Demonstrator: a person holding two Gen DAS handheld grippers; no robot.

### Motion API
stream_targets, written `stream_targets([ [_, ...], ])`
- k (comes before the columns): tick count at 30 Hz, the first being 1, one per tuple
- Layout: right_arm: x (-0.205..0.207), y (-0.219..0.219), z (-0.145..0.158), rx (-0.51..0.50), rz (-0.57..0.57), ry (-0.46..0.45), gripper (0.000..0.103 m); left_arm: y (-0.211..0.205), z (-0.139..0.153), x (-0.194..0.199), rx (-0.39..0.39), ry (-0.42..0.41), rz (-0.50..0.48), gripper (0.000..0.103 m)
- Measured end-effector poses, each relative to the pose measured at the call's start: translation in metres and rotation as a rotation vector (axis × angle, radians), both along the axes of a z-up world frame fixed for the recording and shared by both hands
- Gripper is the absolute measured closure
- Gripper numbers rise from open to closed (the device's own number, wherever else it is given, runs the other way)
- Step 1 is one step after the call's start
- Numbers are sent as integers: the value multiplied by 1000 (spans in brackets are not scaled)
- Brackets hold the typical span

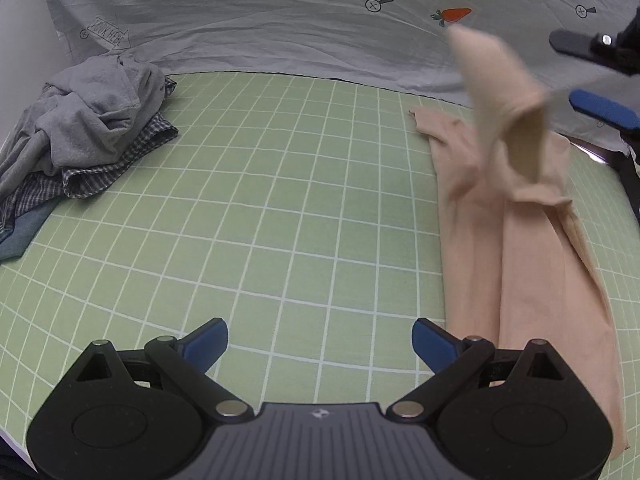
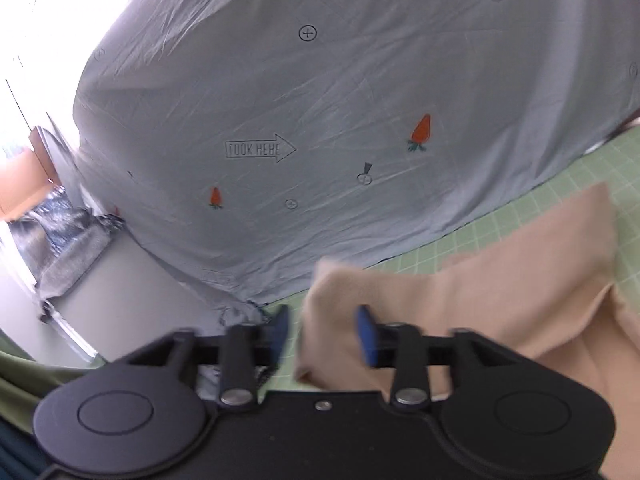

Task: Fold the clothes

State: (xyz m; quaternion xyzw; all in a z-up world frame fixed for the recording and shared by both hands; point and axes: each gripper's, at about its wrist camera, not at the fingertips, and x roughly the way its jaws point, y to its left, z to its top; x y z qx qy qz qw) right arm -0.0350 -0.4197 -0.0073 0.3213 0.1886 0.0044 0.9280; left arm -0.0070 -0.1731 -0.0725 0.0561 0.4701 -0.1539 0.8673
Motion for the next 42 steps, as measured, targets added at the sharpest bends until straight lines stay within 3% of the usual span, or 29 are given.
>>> stream_targets([
  [3, -10, 3, -10, -146, -57, 118, 51, 0, -3, -1, -2, 9, -18, 5],
  [5, -27, -6, -22, -183, -121, 199, 50, -3, -5, -5, -3, 15, -31, 5],
  [17, -163, -59, -97, -278, -429, 605, 36, -31, -14, -35, 6, 40, -84, 5],
  [23, -189, -66, -121, -261, -448, 682, 35, -35, -20, -50, 30, 52, -82, 5],
  [30, -180, -60, -123, -291, -377, 663, 37, -27, -20, -56, 34, 56, -46, 5],
  [33, -173, -55, -122, -309, -329, 645, 48, -21, -18, -56, 31, 52, -28, 5],
  [34, -170, -51, -122, -331, -309, 643, 59, -19, -17, -55, 29, 51, -24, 5],
  [35, -168, -47, -122, -352, -287, 640, 77, -17, -16, -54, 28, 49, -19, 5],
  [37, -163, -43, -121, -355, -251, 630, 98, -12, -15, -52, 23, 47, -10, 5],
  [42, -157, -20, -106, -462, -262, 616, 98, 1, -16, -44, 7, 50, -1, 5],
])
